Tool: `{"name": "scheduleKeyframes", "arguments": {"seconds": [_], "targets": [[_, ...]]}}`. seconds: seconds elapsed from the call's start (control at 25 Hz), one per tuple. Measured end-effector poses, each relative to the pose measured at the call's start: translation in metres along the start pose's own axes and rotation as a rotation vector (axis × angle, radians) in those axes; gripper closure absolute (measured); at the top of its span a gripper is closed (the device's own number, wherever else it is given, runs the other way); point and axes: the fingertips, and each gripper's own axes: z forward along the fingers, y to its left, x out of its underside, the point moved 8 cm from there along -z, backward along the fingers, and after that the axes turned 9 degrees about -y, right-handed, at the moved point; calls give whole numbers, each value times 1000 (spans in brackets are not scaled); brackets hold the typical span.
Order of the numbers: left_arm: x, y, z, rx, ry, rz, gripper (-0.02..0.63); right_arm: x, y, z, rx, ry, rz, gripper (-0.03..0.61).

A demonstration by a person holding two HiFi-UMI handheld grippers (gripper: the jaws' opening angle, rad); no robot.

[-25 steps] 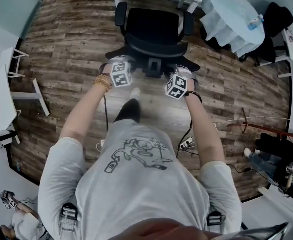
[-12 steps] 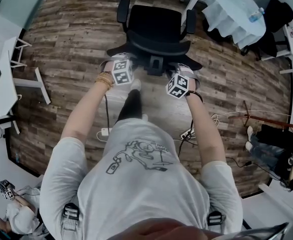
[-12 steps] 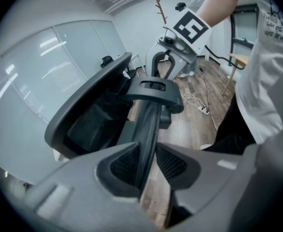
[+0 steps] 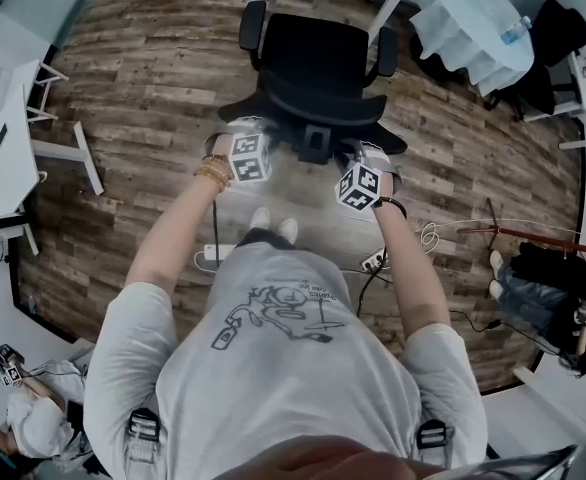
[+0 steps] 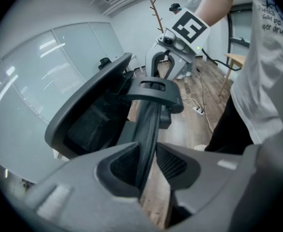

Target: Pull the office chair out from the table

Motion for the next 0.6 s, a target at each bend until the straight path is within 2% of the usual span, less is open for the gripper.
{"name": "scheduleKeyframes", "arguments": {"seconds": [0.36,0.6], "targets": [[14,-49,-25,-17,0,42,505,-22,49,-18,12,1,31,459],[17,-68,-43,-5,-16,11,500,-35,75,-25,10,5,52,459]]}}
